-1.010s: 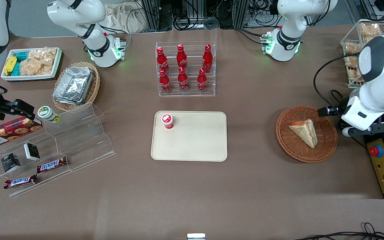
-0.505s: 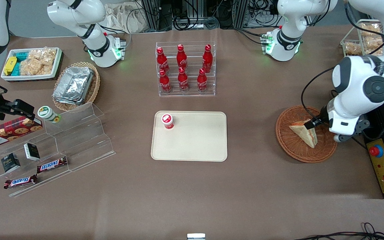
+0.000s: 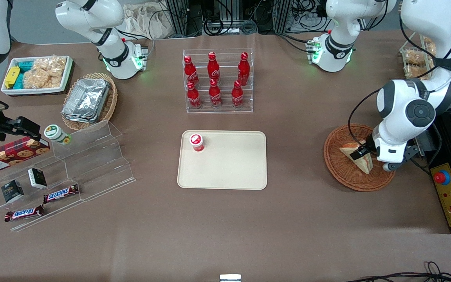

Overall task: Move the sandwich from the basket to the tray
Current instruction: 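Lower the left gripper and close it on the sandwich, then lift the sandwich and carry it toward the cream tray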

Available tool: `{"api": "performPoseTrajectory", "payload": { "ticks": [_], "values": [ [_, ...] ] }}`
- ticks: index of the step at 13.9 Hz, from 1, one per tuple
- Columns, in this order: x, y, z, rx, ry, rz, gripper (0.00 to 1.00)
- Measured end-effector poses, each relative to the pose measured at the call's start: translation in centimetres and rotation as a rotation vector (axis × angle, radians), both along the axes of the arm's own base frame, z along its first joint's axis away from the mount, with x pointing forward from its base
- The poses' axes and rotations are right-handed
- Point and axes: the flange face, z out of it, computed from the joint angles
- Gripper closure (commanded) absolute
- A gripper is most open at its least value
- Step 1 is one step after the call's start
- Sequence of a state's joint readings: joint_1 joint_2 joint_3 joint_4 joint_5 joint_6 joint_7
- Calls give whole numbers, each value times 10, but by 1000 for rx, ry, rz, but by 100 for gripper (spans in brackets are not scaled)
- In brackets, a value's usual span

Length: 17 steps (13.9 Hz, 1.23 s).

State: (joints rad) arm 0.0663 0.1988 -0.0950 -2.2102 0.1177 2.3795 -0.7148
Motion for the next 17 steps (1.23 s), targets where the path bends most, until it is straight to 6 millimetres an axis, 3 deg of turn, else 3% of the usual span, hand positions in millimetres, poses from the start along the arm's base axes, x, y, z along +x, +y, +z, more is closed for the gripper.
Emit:
{"api": "performPoseTrajectory", "payload": {
  "ticks": [3, 4, 7, 8, 13, 15, 17],
  "values": [
    [-1, 6, -17, -4, 16, 14, 0],
    [-2, 8, -22, -4, 23, 19, 10],
    [-2, 17, -34, -8, 28, 47, 93],
    [-1, 18, -38, -10, 22, 57, 100],
    [8, 17, -29, -11, -12, 67, 100],
    [20, 16, -4, -3, -10, 56, 100],
    [34, 10, 39, 11, 54, 17, 100]
  ]
}}
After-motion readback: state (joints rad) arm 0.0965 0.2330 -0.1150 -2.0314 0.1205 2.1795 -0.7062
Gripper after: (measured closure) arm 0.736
